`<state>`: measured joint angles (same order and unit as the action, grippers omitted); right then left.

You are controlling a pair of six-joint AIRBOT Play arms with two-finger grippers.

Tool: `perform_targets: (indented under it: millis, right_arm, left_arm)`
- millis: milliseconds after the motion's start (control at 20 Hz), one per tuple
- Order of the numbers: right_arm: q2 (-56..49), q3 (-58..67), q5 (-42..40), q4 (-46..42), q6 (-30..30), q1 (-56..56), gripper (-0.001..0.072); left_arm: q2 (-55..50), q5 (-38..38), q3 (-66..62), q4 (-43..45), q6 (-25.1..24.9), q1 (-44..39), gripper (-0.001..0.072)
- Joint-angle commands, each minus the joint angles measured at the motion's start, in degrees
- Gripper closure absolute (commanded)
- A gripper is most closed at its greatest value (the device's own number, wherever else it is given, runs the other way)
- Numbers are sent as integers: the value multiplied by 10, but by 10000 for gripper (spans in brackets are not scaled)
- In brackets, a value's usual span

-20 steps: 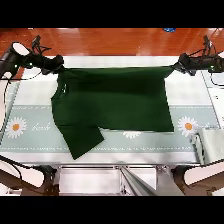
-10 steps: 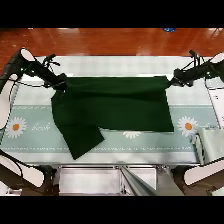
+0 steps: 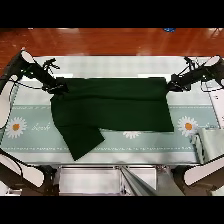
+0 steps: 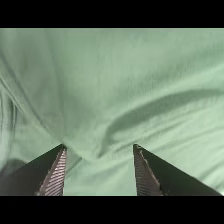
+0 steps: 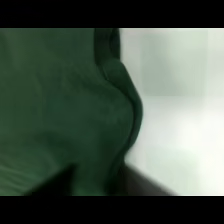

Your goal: Fold the shirts.

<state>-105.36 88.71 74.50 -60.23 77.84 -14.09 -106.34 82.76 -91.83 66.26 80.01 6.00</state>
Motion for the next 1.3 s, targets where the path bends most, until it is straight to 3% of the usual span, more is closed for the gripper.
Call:
perform_targets:
  millis: [0, 150, 250, 400, 600, 750, 900, 1250]
  right_arm:
    - [2, 0, 13, -5, 22, 5, 303]
    - [43, 0, 38, -42, 45, -26, 303]
    - [93, -20, 31, -73, 62, -52, 303]
    - [202, -144, -46, -83, 63, -91, 303]
    - [381, -416, -166, -12, 21, -108, 303]
    - [468, -534, -186, 77, -17, -108, 303]
    - [507, -569, -171, 102, -27, -108, 303]
    - [519, -569, -132, 150, -20, -108, 304]
  left_arm:
    - [8, 48, 0, -2, 6, 10, 197]
    - [49, 95, 7, -2, 6, 42, 198]
    - [108, 76, 57, -2, 1, 70, 198]
    - [232, -3, 216, -2, -12, 132, 197]
    - [402, -95, 489, -60, -43, 249, 197]
    - [446, -112, 619, -120, -75, 312, 197]
    - [442, -127, 676, -164, -115, 302, 197]
    - [442, -207, 697, -200, -114, 165, 198]
